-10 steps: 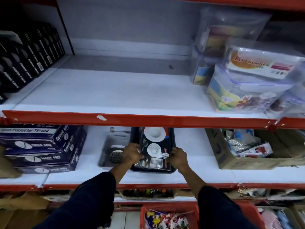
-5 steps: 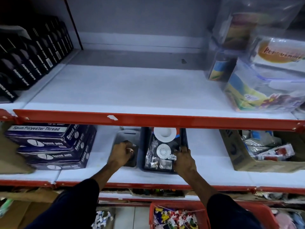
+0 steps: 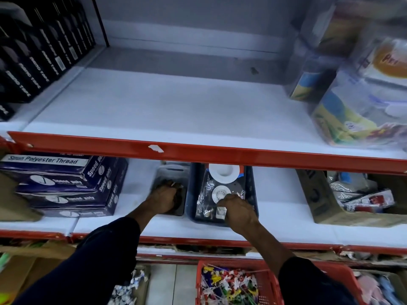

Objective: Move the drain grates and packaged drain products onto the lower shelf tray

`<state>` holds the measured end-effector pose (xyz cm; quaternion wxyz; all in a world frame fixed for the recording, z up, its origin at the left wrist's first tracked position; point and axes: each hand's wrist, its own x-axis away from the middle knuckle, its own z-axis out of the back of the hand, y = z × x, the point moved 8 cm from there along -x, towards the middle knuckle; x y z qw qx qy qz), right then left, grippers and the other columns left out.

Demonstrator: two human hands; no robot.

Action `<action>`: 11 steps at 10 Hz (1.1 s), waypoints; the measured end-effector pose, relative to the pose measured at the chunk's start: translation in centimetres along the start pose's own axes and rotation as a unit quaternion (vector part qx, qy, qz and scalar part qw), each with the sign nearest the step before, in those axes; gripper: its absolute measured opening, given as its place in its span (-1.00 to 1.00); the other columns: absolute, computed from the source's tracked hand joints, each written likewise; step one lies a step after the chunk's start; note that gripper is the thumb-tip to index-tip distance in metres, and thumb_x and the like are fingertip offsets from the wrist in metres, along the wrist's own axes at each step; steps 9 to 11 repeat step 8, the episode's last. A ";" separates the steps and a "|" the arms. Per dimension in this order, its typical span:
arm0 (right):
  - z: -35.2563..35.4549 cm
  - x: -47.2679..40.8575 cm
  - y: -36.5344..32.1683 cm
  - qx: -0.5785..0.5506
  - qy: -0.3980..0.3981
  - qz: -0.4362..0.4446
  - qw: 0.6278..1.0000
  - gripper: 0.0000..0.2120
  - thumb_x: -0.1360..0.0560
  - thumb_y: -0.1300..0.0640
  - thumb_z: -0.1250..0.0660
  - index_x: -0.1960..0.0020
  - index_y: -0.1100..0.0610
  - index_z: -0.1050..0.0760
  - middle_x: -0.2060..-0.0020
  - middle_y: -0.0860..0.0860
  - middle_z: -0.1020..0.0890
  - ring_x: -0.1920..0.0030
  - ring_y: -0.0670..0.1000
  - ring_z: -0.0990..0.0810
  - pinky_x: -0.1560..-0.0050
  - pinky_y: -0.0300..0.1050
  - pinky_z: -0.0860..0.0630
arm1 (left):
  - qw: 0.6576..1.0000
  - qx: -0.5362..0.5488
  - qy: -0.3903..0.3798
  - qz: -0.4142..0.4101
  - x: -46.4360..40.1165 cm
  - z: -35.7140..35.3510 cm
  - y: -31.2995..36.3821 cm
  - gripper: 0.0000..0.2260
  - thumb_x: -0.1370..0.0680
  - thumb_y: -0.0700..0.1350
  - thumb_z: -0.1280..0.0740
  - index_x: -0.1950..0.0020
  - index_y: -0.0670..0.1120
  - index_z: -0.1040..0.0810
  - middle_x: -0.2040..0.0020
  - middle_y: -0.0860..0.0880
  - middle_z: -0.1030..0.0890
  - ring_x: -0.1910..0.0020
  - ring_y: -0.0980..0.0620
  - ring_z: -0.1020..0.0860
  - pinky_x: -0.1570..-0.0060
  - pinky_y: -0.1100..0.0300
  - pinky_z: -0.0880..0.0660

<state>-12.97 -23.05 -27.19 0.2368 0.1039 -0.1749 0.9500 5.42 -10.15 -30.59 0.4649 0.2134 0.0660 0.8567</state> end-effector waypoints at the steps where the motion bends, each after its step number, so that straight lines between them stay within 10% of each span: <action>1: -0.2 0.3 -0.7 -0.019 -0.020 0.009 1.000 -0.58 -0.47 0.28 -0.28 -0.26 -0.02 -0.59 -0.25 0.02 -0.62 -0.28 0.08 -0.55 -0.29 -0.08 -0.48 | 0.999 -0.003 0.054 -0.010 1.6 1.2 0.9 -0.63 -0.43 -0.22 -0.30 -0.23 -0.06 -0.57 -0.14 -0.13 -0.66 -0.14 -0.13 -0.60 -0.15 0.04 -0.57; 7: -1.8 4.5 -2.5 0.012 -0.091 0.008 0.996 -0.78 -0.44 0.22 -0.28 0.04 0.11 -0.69 -0.05 0.12 -0.68 -0.13 0.12 -0.60 -0.15 -0.05 -0.56 | 0.999 -0.017 -0.017 0.023 10.1 -1.5 3.7 -0.75 -0.42 -0.29 -0.21 -0.01 -0.11 -0.59 -0.09 -0.16 -0.60 -0.06 -0.14 -0.58 0.11 0.15 -0.46; 11: 1.3 5.8 -4.2 0.030 -0.038 0.030 0.998 -0.69 -0.44 0.25 -0.28 -0.10 0.06 -0.67 -0.14 0.12 -0.66 -0.20 0.15 -0.58 -0.22 -0.01 -0.54 | 0.998 -0.047 0.032 -0.016 11.1 1.3 5.7 -0.77 -0.41 -0.29 -0.24 0.06 -0.08 -0.62 0.00 -0.13 -0.67 0.07 -0.11 -0.64 0.11 0.14 -0.55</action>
